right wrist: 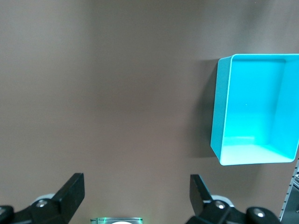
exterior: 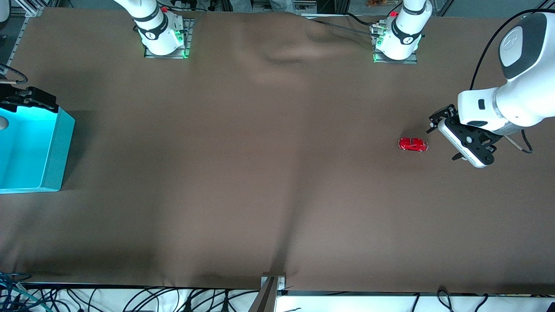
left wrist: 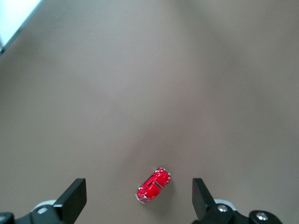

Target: Wind red beetle toy and store in blue box

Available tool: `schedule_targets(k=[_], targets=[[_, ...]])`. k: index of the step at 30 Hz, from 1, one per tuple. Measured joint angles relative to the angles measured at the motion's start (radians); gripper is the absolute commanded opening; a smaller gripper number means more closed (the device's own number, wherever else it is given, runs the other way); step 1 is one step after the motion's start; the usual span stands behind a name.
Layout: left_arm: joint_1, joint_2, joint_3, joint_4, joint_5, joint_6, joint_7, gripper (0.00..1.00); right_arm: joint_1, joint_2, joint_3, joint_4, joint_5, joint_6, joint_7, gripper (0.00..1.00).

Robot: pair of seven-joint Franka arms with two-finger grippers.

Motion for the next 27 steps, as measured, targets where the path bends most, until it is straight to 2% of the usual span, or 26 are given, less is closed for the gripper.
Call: schedule_targets(k=[6,14,19,27], targets=[[0.002,0.054,0.0,-0.006,0.009,-0.001,0.197,1.0,0.0,0.0,0.0,0.0,0.0,0.0,0.0,1.0],[0.008,0.143,0.001,-0.005,0.04,0.016,0.253,1.0,0.0,0.0,0.0,0.0,0.0,0.0,0.0,1.0],[0.012,0.194,0.001,-0.004,0.04,0.074,0.333,1.0,0.0,-0.001,0.0,0.001,0.0,0.0,0.0,1.0],[0.023,0.221,0.001,-0.004,0.042,0.145,0.461,1.0,0.0,-0.002,0.0,0.001,0.0,0.0,0.0,1.0]])
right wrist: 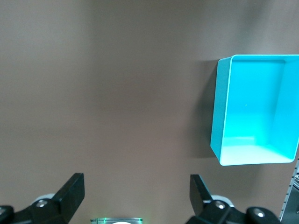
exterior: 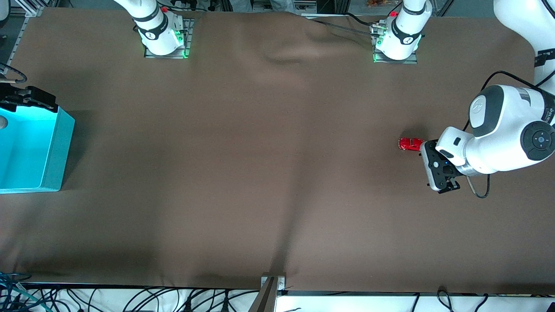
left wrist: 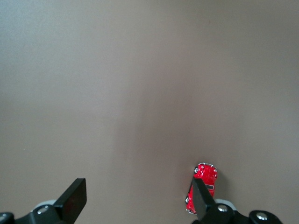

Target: Wind red beetle toy and store in blue box

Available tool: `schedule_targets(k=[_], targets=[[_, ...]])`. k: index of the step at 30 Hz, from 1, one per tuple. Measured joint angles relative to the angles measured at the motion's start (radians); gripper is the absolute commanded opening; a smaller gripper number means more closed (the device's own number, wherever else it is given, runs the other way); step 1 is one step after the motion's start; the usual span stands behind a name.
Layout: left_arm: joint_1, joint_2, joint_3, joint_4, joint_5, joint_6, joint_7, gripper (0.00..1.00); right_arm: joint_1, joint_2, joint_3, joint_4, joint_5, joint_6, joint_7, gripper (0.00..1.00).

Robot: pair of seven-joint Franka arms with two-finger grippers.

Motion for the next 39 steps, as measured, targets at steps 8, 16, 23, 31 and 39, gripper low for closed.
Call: schedule_targets(k=[8,16,23,31,39], targets=[[0.023,0.007,0.001,-0.083,0.008,0.032,0.006,1.0,0.0,-0.001,0.0,0.0,0.0,0.0,0.0,1.0],[0.076,0.004,-0.025,-0.219,0.044,0.129,0.021,1.0,0.0,-0.002,0.001,0.0,0.0,0.0,0.0,1.0],[0.12,-0.027,-0.065,-0.325,0.092,0.181,0.022,1.0,0.0,-0.003,0.001,0.0,0.0,0.0,0.0,1.0],[0.292,-0.058,-0.235,-0.452,0.192,0.25,0.023,1.0,0.0,-0.003,0.001,0.001,0.0,0.002,0.0,1.0],[0.558,-0.059,-0.494,-0.542,0.27,0.298,0.088,1.0,0.0,-0.003,0.001,0.001,0.0,0.003,0.0,1.0]])
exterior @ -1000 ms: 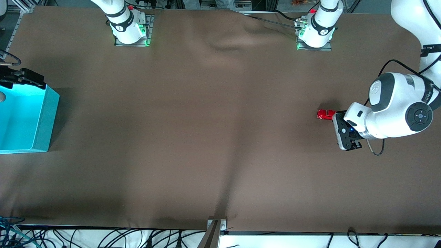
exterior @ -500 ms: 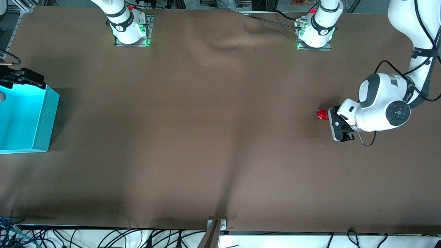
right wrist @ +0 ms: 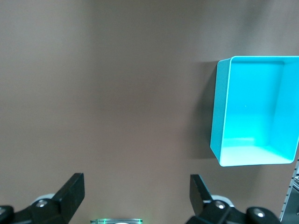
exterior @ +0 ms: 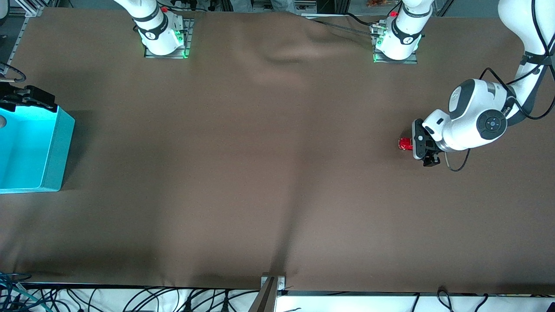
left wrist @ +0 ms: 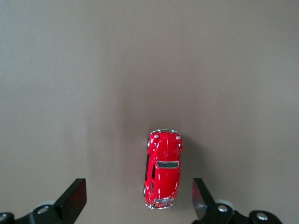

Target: Wind red beetle toy and store in blue box

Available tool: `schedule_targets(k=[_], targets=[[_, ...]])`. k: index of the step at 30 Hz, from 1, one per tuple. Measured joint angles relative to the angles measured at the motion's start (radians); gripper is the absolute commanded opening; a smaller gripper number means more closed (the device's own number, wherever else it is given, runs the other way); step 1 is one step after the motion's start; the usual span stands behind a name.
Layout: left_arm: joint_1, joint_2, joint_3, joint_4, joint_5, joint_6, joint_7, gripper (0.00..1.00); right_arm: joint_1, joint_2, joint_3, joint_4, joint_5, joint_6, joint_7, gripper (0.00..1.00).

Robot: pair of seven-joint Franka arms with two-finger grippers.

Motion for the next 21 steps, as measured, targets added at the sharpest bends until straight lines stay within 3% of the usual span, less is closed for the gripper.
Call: schedule_targets(k=[6,21], targets=[[0.062,0.0,-0.056,-0.062,0.018,0.077,0.014,1.0,0.0,0.0,0.0,0.0,0.0,0.0,0.0,1.0],[0.118,0.002,-0.058,-0.132,0.063,0.158,0.014,1.0,0.0,0.0,0.0,0.0,0.0,0.0,0.0,1.0]])
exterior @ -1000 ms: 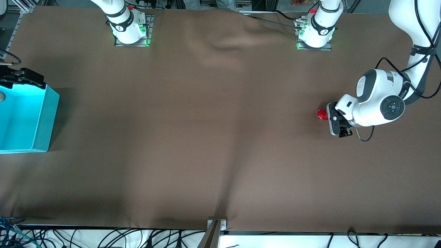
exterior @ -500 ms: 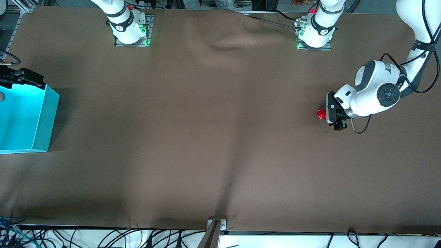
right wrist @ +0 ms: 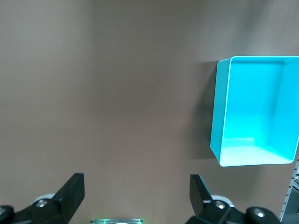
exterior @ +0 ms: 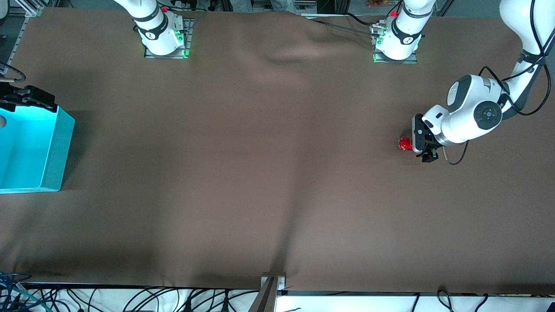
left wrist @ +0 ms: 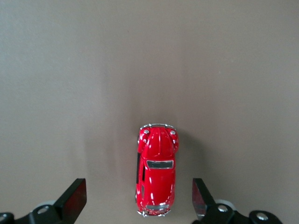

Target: Wind red beetle toy and store in blue box

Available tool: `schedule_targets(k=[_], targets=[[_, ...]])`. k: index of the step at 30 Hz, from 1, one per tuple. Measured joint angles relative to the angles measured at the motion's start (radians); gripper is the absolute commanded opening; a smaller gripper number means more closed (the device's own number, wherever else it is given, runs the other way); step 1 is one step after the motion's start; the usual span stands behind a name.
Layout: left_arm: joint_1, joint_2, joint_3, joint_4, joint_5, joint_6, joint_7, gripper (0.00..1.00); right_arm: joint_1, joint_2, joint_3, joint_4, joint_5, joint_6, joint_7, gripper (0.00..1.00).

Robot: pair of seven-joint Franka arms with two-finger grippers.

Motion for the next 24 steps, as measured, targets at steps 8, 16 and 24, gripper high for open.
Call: schedule_targets(k=[8,16,24], targets=[[0.023,0.009,0.001,-0.045,0.022,0.057,-0.009,1.0,0.0,0.0,0.0,0.0,0.0,0.0,0.0,1.0],[0.027,0.027,0.001,-0.058,0.024,0.1,-0.022,1.0,0.0,0.0,0.0,0.0,0.0,0.0,0.0,1.0],[0.027,0.055,0.001,-0.067,0.076,0.129,-0.071,1.0,-0.004,0.0,-0.006,0.0,0.0,0.003,0.0,1.0]])
